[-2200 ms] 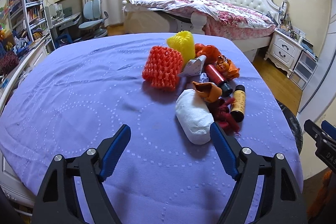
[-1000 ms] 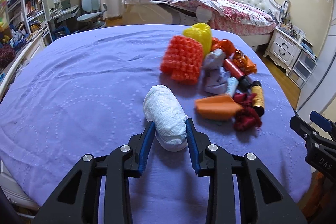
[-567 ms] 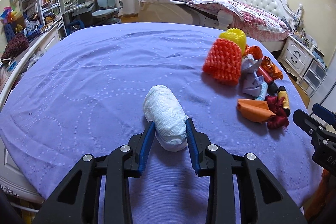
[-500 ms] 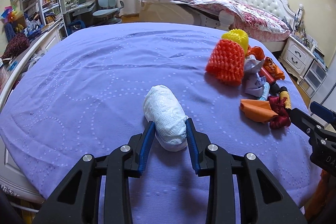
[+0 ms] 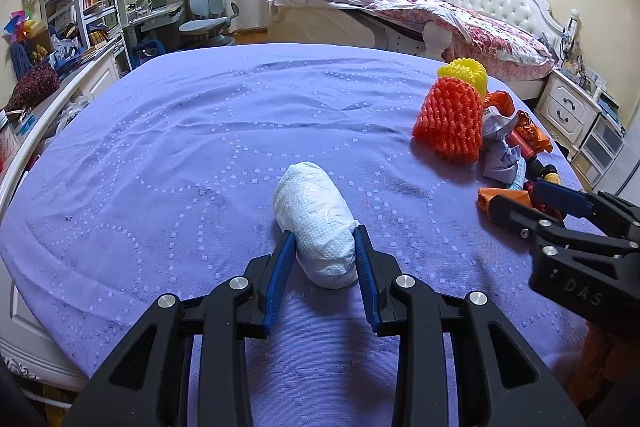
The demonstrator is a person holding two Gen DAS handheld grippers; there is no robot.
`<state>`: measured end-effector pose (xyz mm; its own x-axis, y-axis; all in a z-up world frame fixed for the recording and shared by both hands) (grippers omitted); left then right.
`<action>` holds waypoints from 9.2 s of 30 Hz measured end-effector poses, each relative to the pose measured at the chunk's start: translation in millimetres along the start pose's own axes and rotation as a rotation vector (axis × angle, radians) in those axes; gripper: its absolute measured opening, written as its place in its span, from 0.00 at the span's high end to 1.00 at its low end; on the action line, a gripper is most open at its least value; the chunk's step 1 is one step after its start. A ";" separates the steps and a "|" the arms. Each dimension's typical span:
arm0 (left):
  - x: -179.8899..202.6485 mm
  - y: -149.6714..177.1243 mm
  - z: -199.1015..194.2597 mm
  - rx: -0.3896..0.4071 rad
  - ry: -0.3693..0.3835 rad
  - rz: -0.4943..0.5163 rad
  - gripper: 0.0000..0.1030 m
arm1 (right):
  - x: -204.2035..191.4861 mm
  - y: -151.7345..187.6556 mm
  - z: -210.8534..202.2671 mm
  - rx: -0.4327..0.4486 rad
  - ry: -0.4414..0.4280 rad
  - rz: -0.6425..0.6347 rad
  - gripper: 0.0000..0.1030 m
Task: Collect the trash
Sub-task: 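Grasp the orange paper piece with the right gripper while the left holds the white bundle, then lift the orange piece with the right gripper while the left holds the bundle, then carry the orange piece and white bundle over the black trash bin, then open both grippers to drop the items into the bin, then grasp the red ribbon on the table with the left gripper, then grasp the brown yellow-labelled bottle with the right gripper while the left holds the ribbon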
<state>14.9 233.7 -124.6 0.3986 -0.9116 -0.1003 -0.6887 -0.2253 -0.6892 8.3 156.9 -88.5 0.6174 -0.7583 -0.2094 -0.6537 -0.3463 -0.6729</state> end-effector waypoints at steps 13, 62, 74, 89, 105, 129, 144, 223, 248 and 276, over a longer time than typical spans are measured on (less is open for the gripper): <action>-2.5 -0.9 -0.1 0.002 -0.002 0.000 0.68 | 3.2 8.4 15.5 -0.051 0.001 -0.013 0.49; 5.6 5.0 6.4 -0.014 0.007 -0.037 0.52 | -14.2 33.5 5.3 -0.069 -0.026 -0.028 0.54; 10.1 4.6 11.1 -0.005 0.012 -0.015 0.67 | -15.4 30.9 1.5 -0.050 -0.044 -0.022 0.56; 15.2 -9.7 -20.7 0.095 0.026 -0.014 0.69 | -21.4 12.5 -26.9 0.033 -0.067 -0.028 0.56; 97.8 -16.4 -49.9 0.143 0.158 0.076 0.69 | 70.4 14.9 -91.8 0.141 0.089 0.095 0.56; 298.1 -12.4 -68.8 0.173 0.340 0.347 0.69 | 256.5 84.3 -150.1 0.205 0.320 0.390 0.56; 351.2 -6.9 -49.5 0.132 0.327 0.431 0.66 | 298.2 100.7 -141.0 0.188 0.331 0.454 0.55; 113.8 -24.0 -29.1 0.080 0.122 0.117 0.77 | 110.2 38.6 -61.6 0.084 0.119 0.192 0.32; 50.7 -22.2 13.5 0.009 0.047 0.014 0.77 | 107.0 25.8 -28.3 0.007 0.117 0.215 0.39; 63.7 -14.3 4.0 0.013 0.074 0.041 0.77 | 98.4 38.5 -37.8 0.006 0.069 0.192 0.76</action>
<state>52.5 180.2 -124.0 0.3242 -0.9429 -0.0759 -0.6954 -0.1832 -0.6948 27.4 48.0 -108.2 0.4503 -0.8461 -0.2852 -0.7536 -0.1889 -0.6297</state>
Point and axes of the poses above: each gripper's, at about its wrist camera, not at the fingertips, and z roughly the way its jaws point, x to its right, y to its underside, the point moved 9 cm from there along z, roughly the way its jaws point, and after that the axes turned 13 degrees about -y, right-handed, at the moved point
